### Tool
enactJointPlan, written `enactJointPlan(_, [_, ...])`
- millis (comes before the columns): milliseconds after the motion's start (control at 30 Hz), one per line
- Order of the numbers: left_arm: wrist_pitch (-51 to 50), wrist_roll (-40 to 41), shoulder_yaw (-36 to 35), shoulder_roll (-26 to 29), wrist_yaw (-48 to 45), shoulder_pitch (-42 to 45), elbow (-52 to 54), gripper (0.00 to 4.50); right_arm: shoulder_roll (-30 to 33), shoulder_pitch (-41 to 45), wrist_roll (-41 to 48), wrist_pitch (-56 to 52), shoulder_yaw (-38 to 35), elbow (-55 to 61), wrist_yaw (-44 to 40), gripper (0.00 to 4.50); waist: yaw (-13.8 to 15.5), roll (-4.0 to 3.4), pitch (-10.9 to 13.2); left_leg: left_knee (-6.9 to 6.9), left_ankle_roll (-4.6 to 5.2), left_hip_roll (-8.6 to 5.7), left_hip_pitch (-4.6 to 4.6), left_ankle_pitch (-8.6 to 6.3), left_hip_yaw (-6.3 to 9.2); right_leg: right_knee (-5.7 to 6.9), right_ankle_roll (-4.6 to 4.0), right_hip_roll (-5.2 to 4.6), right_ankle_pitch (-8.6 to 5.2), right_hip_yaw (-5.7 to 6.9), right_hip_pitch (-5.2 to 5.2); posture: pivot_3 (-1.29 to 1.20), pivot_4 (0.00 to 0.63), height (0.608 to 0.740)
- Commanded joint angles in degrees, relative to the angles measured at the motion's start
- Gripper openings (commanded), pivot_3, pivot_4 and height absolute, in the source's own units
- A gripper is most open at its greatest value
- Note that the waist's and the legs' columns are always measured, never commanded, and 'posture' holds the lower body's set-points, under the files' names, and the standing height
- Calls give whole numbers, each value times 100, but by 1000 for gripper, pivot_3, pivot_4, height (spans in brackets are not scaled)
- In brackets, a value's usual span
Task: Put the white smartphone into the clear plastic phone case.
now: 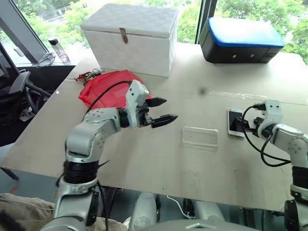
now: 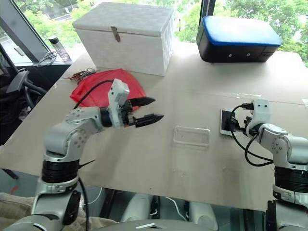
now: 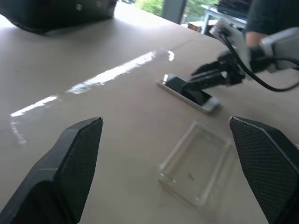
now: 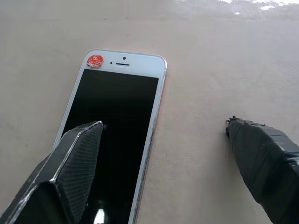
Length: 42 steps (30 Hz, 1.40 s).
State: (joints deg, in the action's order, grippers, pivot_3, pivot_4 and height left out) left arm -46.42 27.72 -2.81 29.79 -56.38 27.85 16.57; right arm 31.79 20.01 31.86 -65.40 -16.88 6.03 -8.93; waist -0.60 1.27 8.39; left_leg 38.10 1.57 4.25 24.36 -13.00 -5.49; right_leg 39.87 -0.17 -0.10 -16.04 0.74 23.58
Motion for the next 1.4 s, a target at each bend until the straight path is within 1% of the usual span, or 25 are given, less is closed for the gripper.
enactJointPlan(33, [391, 65, 35, 295, -303, 149, -211, 4403, 109, -151, 217, -314, 59, 44, -501, 4500, 1, 0, 0, -1, 0, 0, -2, 0, 0, 0, 0, 0, 0, 0, -1, 0, 150, 740])
enactJointPlan(133, [785, -104, 183, 404, -365, 141, -454, 4403, -3, -288, 361, -468, 91, 439, -633, 4500, 0, 1, -1, -1, 1, 0, -1, -1, 0, -1, 0, 0, -1, 0, -1, 0, 150, 740])
enactJointPlan(267, [799, 47, 200, 344, -250, 87, -360, 4403, -258, -471, 172, -467, 327, 823, -427, 4500, -37, 5, -3, -2, 1, 4, 0, -1, 0, -4, 0, -1, 0, -9, 1, 0, 150, 740])
enactJointPlan(333, [835, 83, 245, 277, -172, -15, -257, 4403, -345, -539, -1, -422, 568, 945, -349, 4500, -47, 5, -3, -4, 0, 5, -4, -1, 1, -4, 0, -2, 0, -16, 1, 0, 150, 740])
enactJointPlan(467, [780, 160, 341, 170, -12, -175, 42, 4403, -938, -420, -224, -577, 634, 1022, 63, 4500, -60, 25, -12, -27, 0, 6, -27, 0, -9, -3, 6, -4, -4, -31, -1, 0, 150, 740])
enactJointPlan(533, [717, 259, 311, 213, -23, -239, 196, 4403, -1219, -370, -311, -622, 780, 1113, 173, 4500, -105, 39, -17, -45, -1, 7, -47, 0, -20, -1, 7, -4, -5, -47, -3, 0, 150, 740])
enactJointPlan(600, [731, 323, 274, 308, -76, -309, 232, 4403, -1533, -350, -580, -616, 935, 1046, 457, 4500, -192, 53, -26, -68, -7, 8, -62, 3, -27, -1, 8, -4, -6, -55, -3, 0, 150, 740])
enactJointPlan(667, [741, 409, 230, 355, -124, -325, 207, 4403, -1804, -353, -853, -571, 1073, 893, 697, 4500, -219, 63, -32, -80, -12, 9, -72, 6, -25, -1, 8, 6, -6, -69, -2, 0, 150, 740])
enactJointPlan(767, [676, 579, 193, 396, -174, -265, 190, 4403, -1922, -326, -1153, -526, 1377, 879, 751, 4500, -244, 96, -53, -94, -17, 11, -83, 9, -22, -1, 11, 12, -8, -77, -2, 0, 150, 740])
enactJointPlan(867, [717, 636, 228, 520, -284, -255, 155, 4403, -2055, -249, -1305, -471, 1500, 895, 695, 4500, -286, 115, -65, -94, -19, 12, -83, 10, -25, -2, 10, 8, -8, -79, -2, 0, 150, 740])
enactJointPlan(933, [842, 542, 313, 603, -347, -273, 98, 4403, -2129, -225, -1401, -467, 1602, 846, 656, 4500, -331, 119, -68, -95, -20, 11, -84, 10, -29, -3, 10, 7, -8, -83, -2, 0, 150, 740])
enactJointPlan(1033, [745, 644, 300, 528, -241, -175, 61, 4403, -2251, -232, -1549, -496, 1664, 782, 690, 4500, -356, 123, -70, -102, -19, 12, -94, 10, -36, -2, 10, 8, -8, -92, -2, 0, 150, 740])
enactJointPlan(1133, [824, 562, 446, 538, -282, -172, 120, 4403, -2206, -306, -1743, -458, 1871, 749, 656, 4500, -360, 125, -71, -122, -22, 12, -115, 12, -48, -1, 10, 12, -8, -108, -6, 0, 150, 740])
enactJointPlan(1167, [847, 554, 454, 547, -295, -206, 122, 4500, -2199, -347, -1811, -382, 1958, 711, 636, 3988, -360, 126, -72, -137, -24, 12, -143, 13, -60, -2, 10, 12, -9, -121, -21, 0, 150, 740])
enactJointPlan(1200, [857, 552, 451, 555, -295, -229, 108, 4500, -2204, -374, -1865, -329, 2000, 670, 634, 3511, -360, 126, -72, -155, -24, 11, -170, 13, -75, -3, 10, 12, -11, -137, -29, 0, 150, 740])
enactJointPlan(1233, [867, 548, 441, 566, -283, -242, 90, 4500, -2174, -391, -1911, -284, 2045, 654, 610, 3324, -363, 130, -74, -157, -24, 11, -172, 13, -76, -3, 10, 12, -11, -139, -29, 0, 150, 740])
enactJointPlan(1267, [865, 555, 433, 566, -265, -241, 76, 4500, -2150, -399, -1937, -256, 2056, 659, 588, 2988, -365, 144, -83, -160, -24, 12, -175, 13, -78, -3, 10, 14, -11, -143, -29, 0, 150, 740])
enactJointPlan(1300, [851, 575, 437, 548, -241, -222, 68, 4500, -2113, -401, -1956, -224, 2031, 678, 545, 2851, -366, 153, -89, -162, -25, 12, -178, 13, -81, -4, 10, 14, -11, -146, -29, 0, 150, 740])
enactJointPlan(1400, [973, 503, 517, 518, -237, -209, 47, 4500, -1907, -468, -2051, 8, 1960, 650, 373, 2788, -351, 157, -91, -162, -25, 12, -176, 13, -88, -8, 10, 7, -11, -150, -29, 0, 150, 740])
